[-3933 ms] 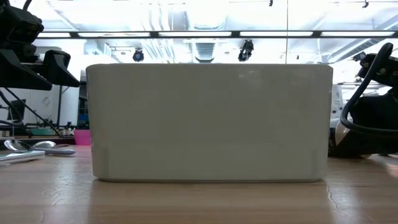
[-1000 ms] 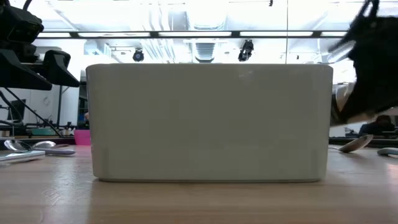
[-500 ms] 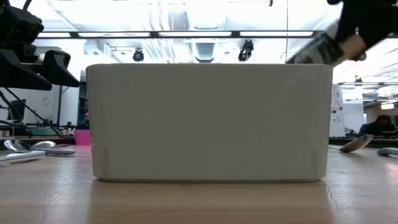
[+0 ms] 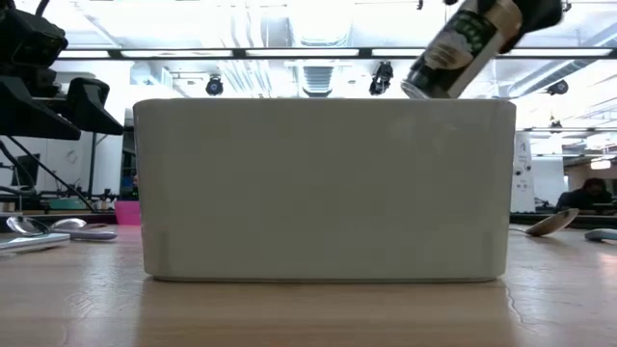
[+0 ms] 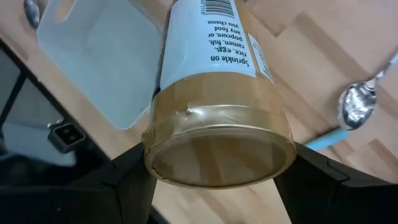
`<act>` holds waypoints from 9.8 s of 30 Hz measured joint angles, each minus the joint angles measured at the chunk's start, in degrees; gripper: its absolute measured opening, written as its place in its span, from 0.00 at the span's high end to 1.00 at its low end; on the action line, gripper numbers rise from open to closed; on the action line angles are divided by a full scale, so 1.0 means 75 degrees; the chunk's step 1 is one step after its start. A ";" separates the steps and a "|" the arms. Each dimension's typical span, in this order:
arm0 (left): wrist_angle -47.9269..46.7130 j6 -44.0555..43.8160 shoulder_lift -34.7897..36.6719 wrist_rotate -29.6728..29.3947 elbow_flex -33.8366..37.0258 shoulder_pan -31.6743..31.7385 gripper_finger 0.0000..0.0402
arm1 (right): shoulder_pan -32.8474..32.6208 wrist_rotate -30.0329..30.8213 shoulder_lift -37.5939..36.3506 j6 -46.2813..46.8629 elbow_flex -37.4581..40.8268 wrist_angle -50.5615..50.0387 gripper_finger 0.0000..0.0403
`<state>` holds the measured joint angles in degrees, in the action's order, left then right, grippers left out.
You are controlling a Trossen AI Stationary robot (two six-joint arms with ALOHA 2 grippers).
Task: Pick & Place Food Item
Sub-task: Put the gold spice bottle into the transparent bin, then put the blue spoon into the gray bin
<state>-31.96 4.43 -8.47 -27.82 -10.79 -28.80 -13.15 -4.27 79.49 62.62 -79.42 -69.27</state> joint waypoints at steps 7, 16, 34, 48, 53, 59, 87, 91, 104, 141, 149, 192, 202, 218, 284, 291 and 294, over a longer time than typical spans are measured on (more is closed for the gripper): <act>0.0002 0.0000 0.0000 -0.0001 0.0000 0.0000 0.21 | 0.0765 -0.1043 0.1367 -0.0874 -0.1521 -0.0928 0.34; 0.0002 0.0000 0.0000 -0.0001 0.0000 0.0000 0.21 | 0.1432 -0.1453 0.2928 -0.1892 -0.3531 -0.2105 0.34; 0.0000 0.0000 0.0000 0.0001 0.0000 0.0000 0.21 | 0.1965 -0.2352 0.5186 -0.2979 -0.5295 -0.2767 0.34; -0.0001 0.0000 0.0000 0.0001 0.0000 0.0000 0.21 | 0.2146 -0.2414 0.6010 -0.3097 -0.5045 -0.2765 0.34; -0.0001 0.0000 0.0000 0.0000 0.0000 -0.0001 0.21 | 0.2239 -0.2403 0.6350 -0.3172 -0.5021 -0.2757 0.34; 0.0000 0.0000 0.0000 0.0000 0.0000 0.0000 0.21 | 0.2291 -0.2440 0.6730 -0.3404 -0.5039 -0.2787 0.34; 0.0002 0.0000 0.0000 0.0001 0.0000 0.0000 0.21 | 0.2274 -0.2204 0.6750 -0.3691 -0.5094 -0.2709 0.22; 0.0002 0.0000 0.0000 0.0001 0.0000 0.0000 0.21 | 0.2274 -0.2177 0.6745 -0.3714 -0.5094 -0.2663 0.22; 0.0002 0.0000 0.0000 0.0000 0.0000 0.0000 0.21 | 0.2098 -0.1979 0.6731 -0.3837 -0.5094 -0.2533 0.02; -0.0001 0.0000 0.0000 0.0001 0.0000 0.0000 0.21 | -0.1244 0.4148 0.2919 0.0673 -0.3822 -0.2770 0.03; 0.0000 0.0000 0.0000 0.0000 0.0000 0.0000 0.21 | -0.2108 0.4386 0.2573 0.2954 -0.2018 -0.2768 0.03; -0.0001 0.0000 0.0000 0.0001 0.0000 0.0000 0.21 | -0.4225 0.2963 0.2467 1.0028 0.2757 0.0398 0.03; 0.0001 0.0000 0.0000 0.0001 0.0000 0.0000 0.21 | -0.4002 0.2626 0.2470 1.0154 0.3467 0.0984 0.03; -0.0001 0.0000 0.0001 0.0000 0.0000 0.0000 0.21 | -0.3838 0.2268 0.3538 1.0231 0.2824 0.0614 0.03; -0.0001 0.0000 0.0000 0.0000 0.0000 0.0000 0.21 | -0.3995 0.2770 0.2654 0.9855 0.3937 0.1896 0.87; -0.0001 0.0000 0.0000 0.0001 0.0000 0.0000 0.21 | -0.3998 0.2904 0.2654 0.9823 0.3940 0.1902 0.94; 0.0000 0.0000 0.0000 0.0000 0.0000 0.0000 0.21 | -0.3998 0.2928 0.2659 0.9823 0.3940 0.1902 0.93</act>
<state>-31.96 4.43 -8.47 -27.82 -10.79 -28.80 -43.13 17.70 99.44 136.29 -49.87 -55.00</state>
